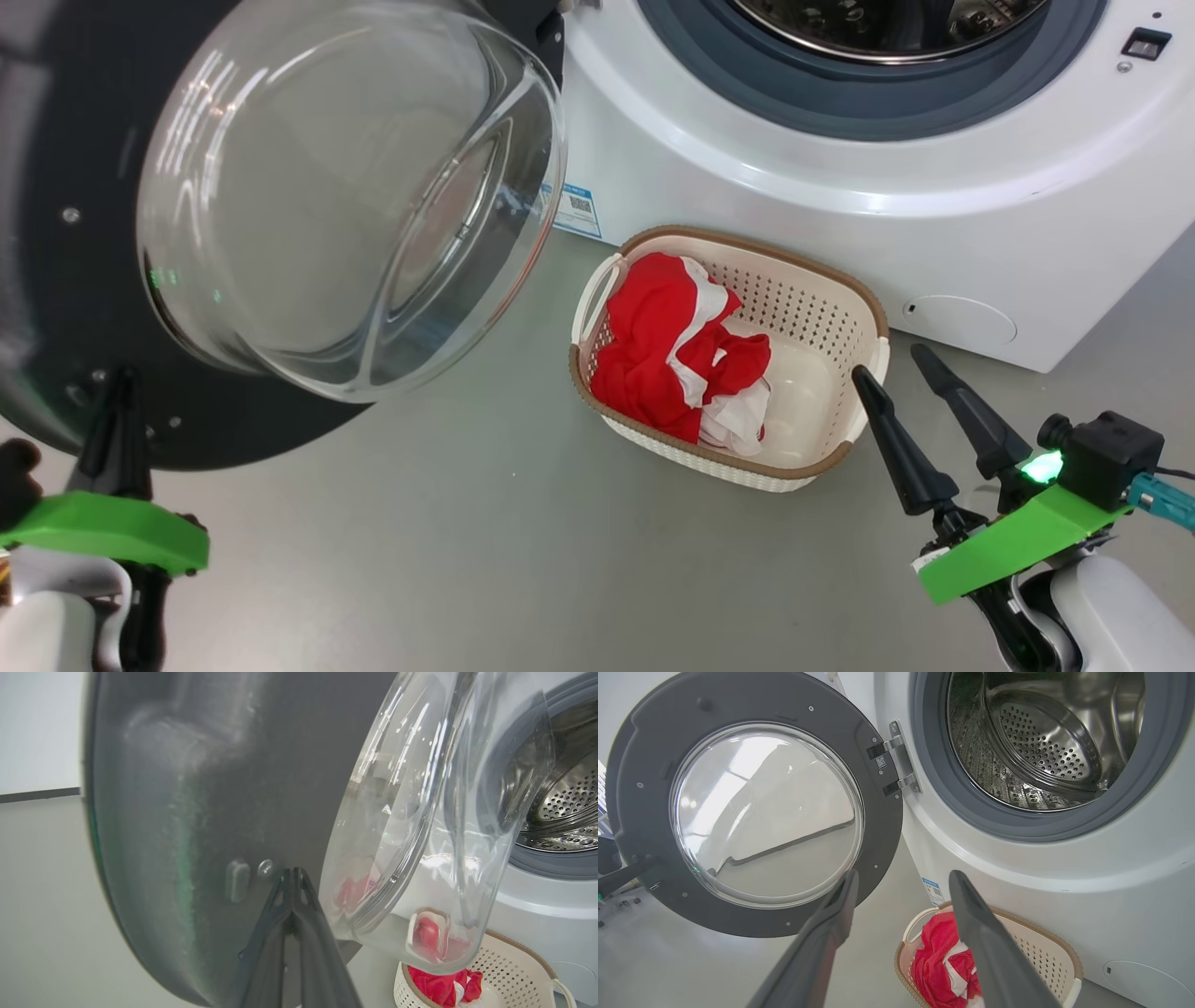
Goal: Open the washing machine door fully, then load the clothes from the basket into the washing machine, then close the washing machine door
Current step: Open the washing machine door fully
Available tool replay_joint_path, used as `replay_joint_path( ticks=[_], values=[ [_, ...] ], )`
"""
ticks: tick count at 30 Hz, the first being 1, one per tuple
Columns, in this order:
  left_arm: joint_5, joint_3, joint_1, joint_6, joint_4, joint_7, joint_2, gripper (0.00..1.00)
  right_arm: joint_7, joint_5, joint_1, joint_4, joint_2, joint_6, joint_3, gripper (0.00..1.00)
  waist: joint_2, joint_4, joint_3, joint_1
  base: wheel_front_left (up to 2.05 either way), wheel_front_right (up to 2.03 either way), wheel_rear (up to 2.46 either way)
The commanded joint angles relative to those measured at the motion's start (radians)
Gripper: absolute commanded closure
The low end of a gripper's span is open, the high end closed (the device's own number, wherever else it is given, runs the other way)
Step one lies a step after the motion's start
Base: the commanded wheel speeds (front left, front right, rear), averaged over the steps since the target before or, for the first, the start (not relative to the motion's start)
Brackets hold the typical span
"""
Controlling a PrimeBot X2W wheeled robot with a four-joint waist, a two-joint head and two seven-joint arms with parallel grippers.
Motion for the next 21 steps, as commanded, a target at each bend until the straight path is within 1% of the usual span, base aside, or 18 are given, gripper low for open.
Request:
replay_joint_path(
  ticks=[1, 8, 21],
  values=[
    [-0.01, 0.053, -0.046, -0.004, -0.005, -0.004, 0.066, 1.0, -0.012, 0.004, -0.021, -0.027, -0.006, 0.002, 0.017, 0.0, -0.0001, 0.0, 0.004, 0.0, 0.0, 0.0, 0.0],
    [-0.01, 0.047, -0.103, -0.017, 0.076, -0.003, 0.1, 1.0, -0.012, 0.004, -0.023, -0.027, 0.001, 0.002, 0.02, 0.0, -0.0001, 0.002, 0.011, 0.0, 0.0, 0.0, 0.0],
    [-0.013, 0.026, -0.15, -0.028, 0.172, -0.032, 0.114, 1.0, -0.012, 0.009, -0.023, -0.021, 0.002, 0.002, 0.026, 0.0, -0.0001, -0.002, 0.003, 0.0, 0.0, 0.0, 0.0]
  ],
)
